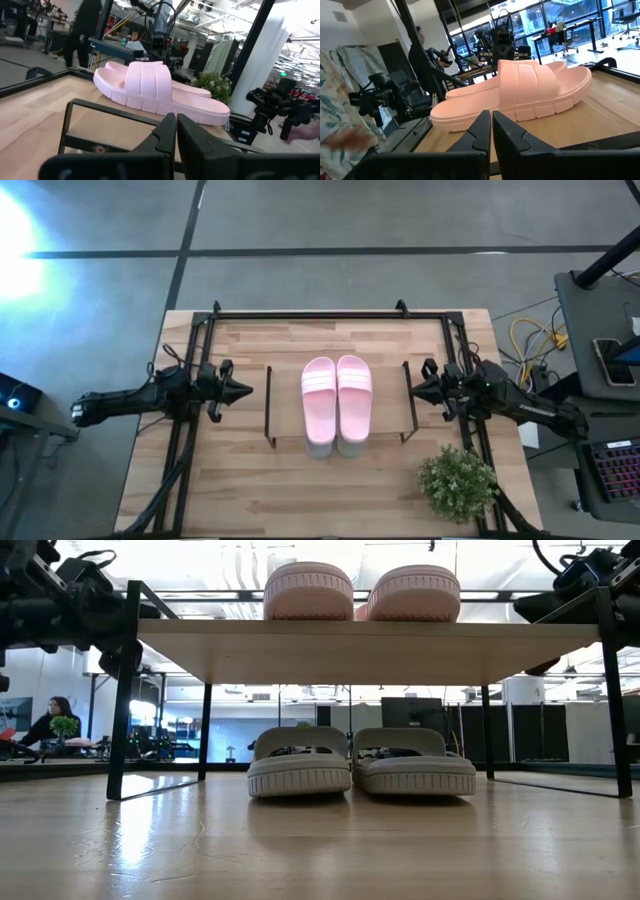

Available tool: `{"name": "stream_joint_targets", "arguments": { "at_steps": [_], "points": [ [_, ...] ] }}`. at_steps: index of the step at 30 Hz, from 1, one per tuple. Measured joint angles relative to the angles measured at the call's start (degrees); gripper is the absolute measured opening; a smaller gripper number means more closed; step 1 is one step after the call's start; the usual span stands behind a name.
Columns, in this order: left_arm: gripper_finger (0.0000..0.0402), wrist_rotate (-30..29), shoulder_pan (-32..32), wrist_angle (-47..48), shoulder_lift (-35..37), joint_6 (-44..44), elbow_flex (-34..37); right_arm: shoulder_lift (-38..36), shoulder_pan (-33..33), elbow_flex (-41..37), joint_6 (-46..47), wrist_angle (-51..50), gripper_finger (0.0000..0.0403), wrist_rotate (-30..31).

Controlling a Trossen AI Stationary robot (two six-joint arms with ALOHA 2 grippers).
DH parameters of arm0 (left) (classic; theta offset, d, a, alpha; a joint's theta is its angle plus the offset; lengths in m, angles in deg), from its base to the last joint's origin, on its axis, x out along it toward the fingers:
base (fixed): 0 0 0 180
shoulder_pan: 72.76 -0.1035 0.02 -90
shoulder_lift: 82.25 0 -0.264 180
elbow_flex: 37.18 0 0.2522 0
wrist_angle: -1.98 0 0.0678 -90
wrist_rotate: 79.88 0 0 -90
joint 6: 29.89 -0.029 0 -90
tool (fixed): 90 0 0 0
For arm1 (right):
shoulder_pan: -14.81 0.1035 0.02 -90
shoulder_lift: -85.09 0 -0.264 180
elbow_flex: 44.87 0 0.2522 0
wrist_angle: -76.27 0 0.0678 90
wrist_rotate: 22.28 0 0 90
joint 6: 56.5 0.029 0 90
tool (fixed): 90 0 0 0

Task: Pick and place slides into the shelf
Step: Return to Home Position

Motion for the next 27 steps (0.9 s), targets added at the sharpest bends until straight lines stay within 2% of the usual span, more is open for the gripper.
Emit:
{"name": "stream_joint_targets", "arguments": {
  "at_steps": [27],
  "points": [
    [0.0001,0.01,0.0,-0.02,-1.06,0.02,0.02,0.0,0.0,0.01,0.17,0.05,0.0011,0.02]
  ]
}}
